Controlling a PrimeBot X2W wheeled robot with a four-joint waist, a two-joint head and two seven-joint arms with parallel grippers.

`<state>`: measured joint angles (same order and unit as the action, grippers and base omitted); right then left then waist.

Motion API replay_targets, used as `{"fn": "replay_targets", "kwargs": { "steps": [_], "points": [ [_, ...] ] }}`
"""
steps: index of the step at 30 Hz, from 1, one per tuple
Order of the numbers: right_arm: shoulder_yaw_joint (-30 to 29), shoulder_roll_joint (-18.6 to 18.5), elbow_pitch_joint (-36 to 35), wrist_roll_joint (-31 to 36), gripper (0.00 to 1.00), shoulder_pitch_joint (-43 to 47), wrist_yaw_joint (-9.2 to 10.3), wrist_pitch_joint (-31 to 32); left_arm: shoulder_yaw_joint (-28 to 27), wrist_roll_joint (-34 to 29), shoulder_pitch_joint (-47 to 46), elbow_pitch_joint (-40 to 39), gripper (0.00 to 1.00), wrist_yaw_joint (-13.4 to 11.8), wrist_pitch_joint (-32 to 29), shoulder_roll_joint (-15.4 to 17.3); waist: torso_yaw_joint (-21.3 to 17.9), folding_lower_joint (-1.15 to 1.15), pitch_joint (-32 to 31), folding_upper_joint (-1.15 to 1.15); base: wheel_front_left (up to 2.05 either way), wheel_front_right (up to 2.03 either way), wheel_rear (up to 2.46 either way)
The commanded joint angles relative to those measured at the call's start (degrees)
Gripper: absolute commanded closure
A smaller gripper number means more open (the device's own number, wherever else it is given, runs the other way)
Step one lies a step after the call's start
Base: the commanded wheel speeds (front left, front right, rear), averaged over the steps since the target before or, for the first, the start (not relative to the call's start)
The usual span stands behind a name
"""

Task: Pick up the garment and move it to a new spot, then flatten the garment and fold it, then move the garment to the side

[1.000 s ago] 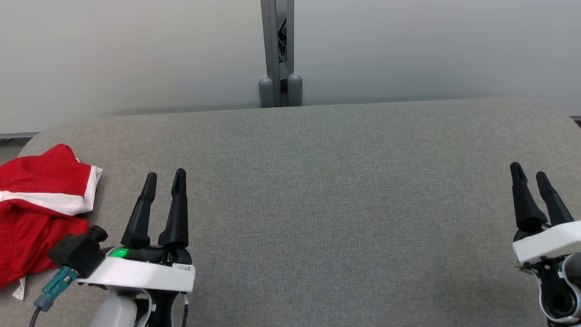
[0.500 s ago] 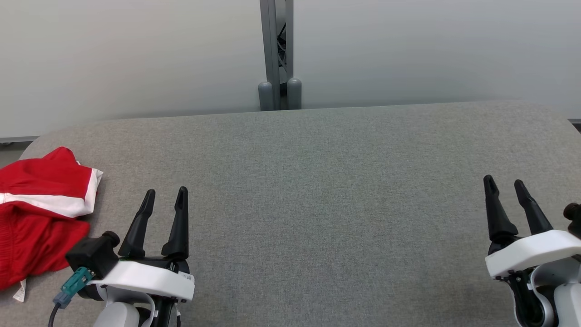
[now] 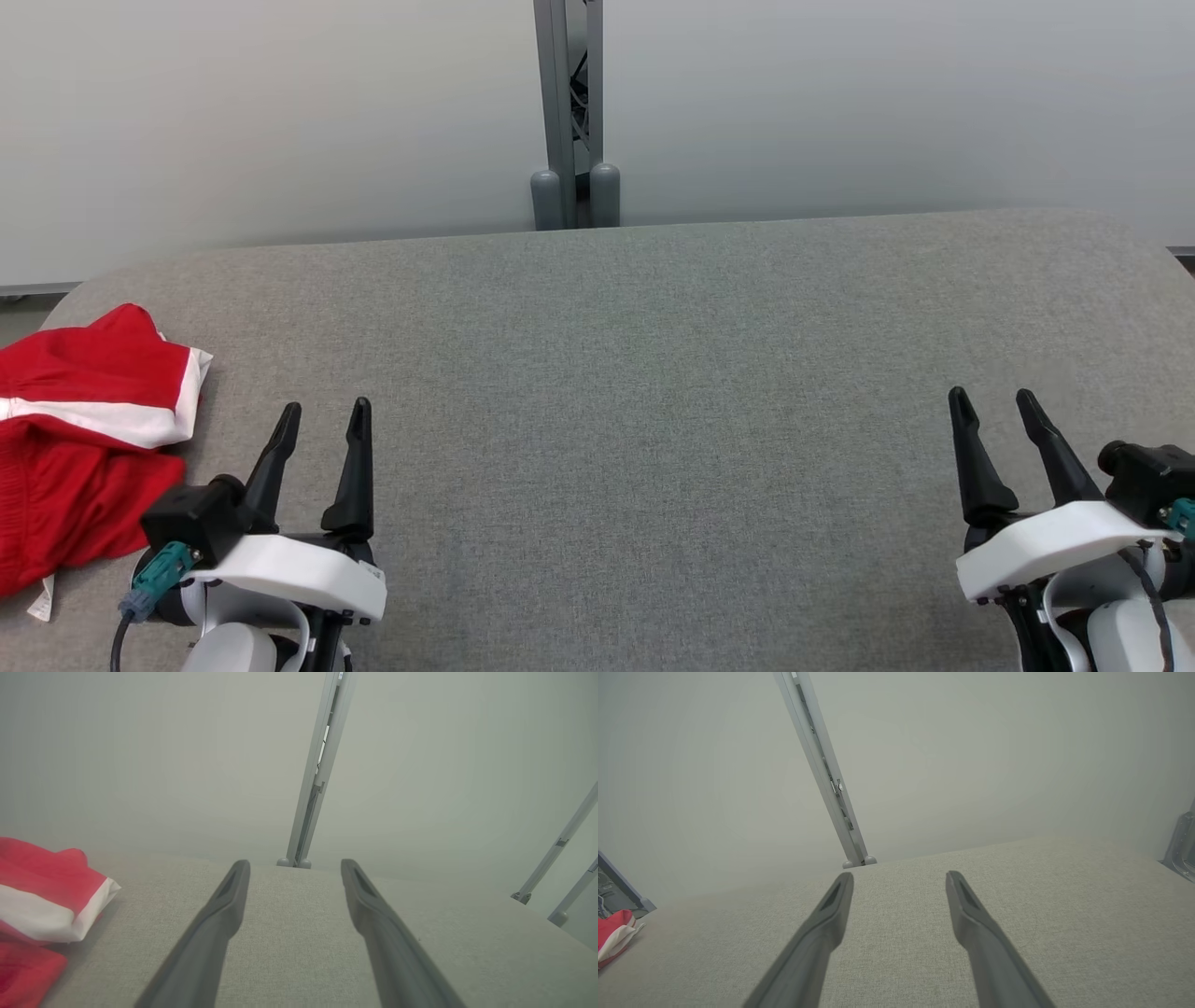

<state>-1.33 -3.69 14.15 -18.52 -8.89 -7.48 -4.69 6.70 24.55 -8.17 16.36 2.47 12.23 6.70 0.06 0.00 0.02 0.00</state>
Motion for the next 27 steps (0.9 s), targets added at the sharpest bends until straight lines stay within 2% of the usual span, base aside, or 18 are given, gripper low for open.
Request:
{"fn": "replay_targets", "kwargs": {
  "steps": [1,11,27],
  "points": [
    [0.3,-0.2,-0.2,1.3,0.00,0.1,-0.01,-1.1,-0.2,-1.5,-1.2,0.0,0.00,-0.2,-0.3,0.4,0.0,0.00,0.0,0.00,0.00,0.00,0.00],
    [1.1,0.2,0.7,4.4,0.00,0.8,-0.01,-3.9,-1.4,-4.5,-1.0,0.6,0.00,-1.1,-2.1,0.2,-0.2,0.00,-0.1,0.00,0.00,0.00,0.00],
    [1.4,0.5,0.6,5.4,0.00,1.7,-0.01,-7.5,-2.8,-8.4,-0.6,1.1,0.00,-2.5,-3.7,0.0,-0.4,0.00,-0.2,0.00,0.00,0.00,0.00]
  ]
}}
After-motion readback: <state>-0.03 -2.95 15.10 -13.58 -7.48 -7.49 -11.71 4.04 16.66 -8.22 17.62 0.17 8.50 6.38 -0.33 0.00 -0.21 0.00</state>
